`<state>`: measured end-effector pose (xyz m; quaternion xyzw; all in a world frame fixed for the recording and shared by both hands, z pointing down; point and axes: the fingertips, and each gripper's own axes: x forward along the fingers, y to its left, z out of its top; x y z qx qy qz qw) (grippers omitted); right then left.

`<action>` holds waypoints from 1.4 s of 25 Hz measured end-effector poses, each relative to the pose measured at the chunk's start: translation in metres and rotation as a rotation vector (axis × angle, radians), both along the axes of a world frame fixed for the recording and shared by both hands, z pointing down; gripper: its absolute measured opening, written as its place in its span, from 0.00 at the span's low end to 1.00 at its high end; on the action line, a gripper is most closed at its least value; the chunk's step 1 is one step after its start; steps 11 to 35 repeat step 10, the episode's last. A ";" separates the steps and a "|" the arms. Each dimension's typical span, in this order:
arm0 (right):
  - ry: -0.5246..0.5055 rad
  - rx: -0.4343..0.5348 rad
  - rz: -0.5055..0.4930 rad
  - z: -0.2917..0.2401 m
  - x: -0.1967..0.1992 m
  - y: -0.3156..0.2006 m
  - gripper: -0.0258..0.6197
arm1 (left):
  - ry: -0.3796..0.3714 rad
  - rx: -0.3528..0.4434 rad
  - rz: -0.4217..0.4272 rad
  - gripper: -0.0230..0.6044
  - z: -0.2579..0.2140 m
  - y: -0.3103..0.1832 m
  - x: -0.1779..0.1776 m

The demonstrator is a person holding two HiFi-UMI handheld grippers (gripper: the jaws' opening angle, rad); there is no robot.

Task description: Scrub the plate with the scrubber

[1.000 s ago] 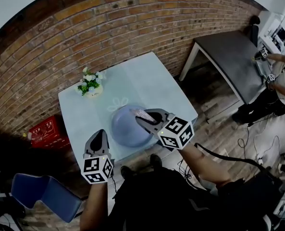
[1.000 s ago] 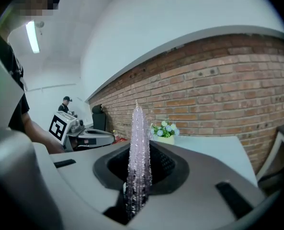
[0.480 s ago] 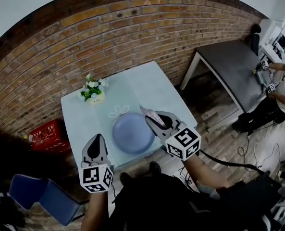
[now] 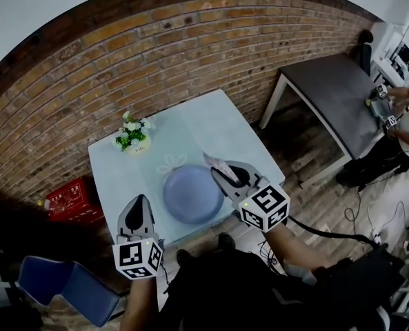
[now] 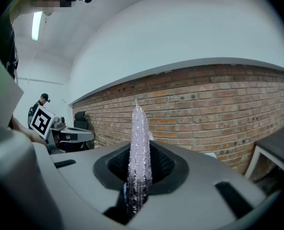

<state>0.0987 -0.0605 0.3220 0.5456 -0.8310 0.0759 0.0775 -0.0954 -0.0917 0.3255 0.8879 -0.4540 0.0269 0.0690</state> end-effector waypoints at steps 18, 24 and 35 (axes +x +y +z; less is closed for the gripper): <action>0.000 0.016 0.026 -0.007 -0.001 -0.003 0.14 | 0.009 0.009 -0.007 0.05 -0.009 -0.004 -0.006; 0.000 0.016 0.026 -0.007 -0.001 -0.003 0.14 | 0.009 0.009 -0.007 0.05 -0.009 -0.004 -0.006; 0.000 0.016 0.026 -0.007 -0.001 -0.003 0.14 | 0.009 0.009 -0.007 0.05 -0.009 -0.004 -0.006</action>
